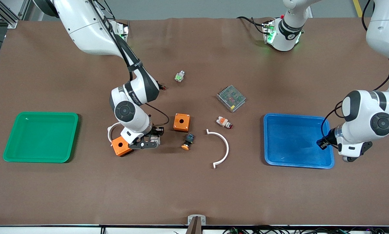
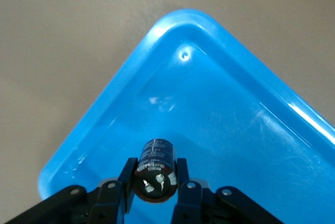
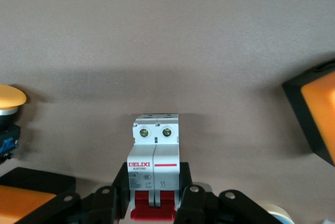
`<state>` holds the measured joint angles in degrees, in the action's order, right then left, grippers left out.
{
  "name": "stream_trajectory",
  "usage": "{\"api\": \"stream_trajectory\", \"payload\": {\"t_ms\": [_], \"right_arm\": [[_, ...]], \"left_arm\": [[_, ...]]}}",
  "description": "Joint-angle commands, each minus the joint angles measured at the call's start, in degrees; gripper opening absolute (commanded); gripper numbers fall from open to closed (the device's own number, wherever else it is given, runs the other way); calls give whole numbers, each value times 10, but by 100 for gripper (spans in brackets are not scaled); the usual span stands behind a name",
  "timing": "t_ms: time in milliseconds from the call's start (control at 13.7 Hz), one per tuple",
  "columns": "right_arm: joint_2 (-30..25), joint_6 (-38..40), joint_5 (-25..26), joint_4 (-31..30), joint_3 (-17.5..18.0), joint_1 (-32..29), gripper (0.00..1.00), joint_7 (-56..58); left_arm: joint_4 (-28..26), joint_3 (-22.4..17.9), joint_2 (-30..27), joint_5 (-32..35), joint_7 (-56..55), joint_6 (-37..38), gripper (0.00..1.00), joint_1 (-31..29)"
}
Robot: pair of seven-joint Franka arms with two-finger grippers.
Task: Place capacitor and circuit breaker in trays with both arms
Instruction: 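Release the capacitor in the blue tray while the right gripper carries the breaker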
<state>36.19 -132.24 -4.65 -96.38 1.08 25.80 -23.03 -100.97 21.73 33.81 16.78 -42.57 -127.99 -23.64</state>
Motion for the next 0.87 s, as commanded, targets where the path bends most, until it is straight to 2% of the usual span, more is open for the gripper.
{"api": "stream_trajectory", "payload": {"t_ms": [0,146,219,364,437,510,583,656,801], "right_arm": [[-69,105,-7,19,1,-26,1,5],[-115,210,-4,57,0,-63,1,21],[-128,272,-3,86,0,-94,1,61],[-135,377,2,137,-1,-178,2,171],[-136,388,7,139,-2,-217,2,229],[-135,390,9,138,-1,-271,2,290],[-133,389,13,133,-1,-316,2,351],[-128,386,29,133,-1,-365,2,422],[-102,365,50,134,-1,-427,2,499]], "left_arm": [[0,9,12,-29,8,-24,2,1],[0,9,20,-30,11,-25,4,2],[0,9,22,-29,11,-25,12,3],[-1,9,22,-30,11,-25,41,3],[-3,9,23,-30,11,-25,55,3],[-3,9,23,-27,13,-24,62,3],[-5,9,21,-27,15,-23,75,4],[-5,9,18,-27,16,-18,100,5],[-3,23,-7,-27,14,-1,100,6]]}}
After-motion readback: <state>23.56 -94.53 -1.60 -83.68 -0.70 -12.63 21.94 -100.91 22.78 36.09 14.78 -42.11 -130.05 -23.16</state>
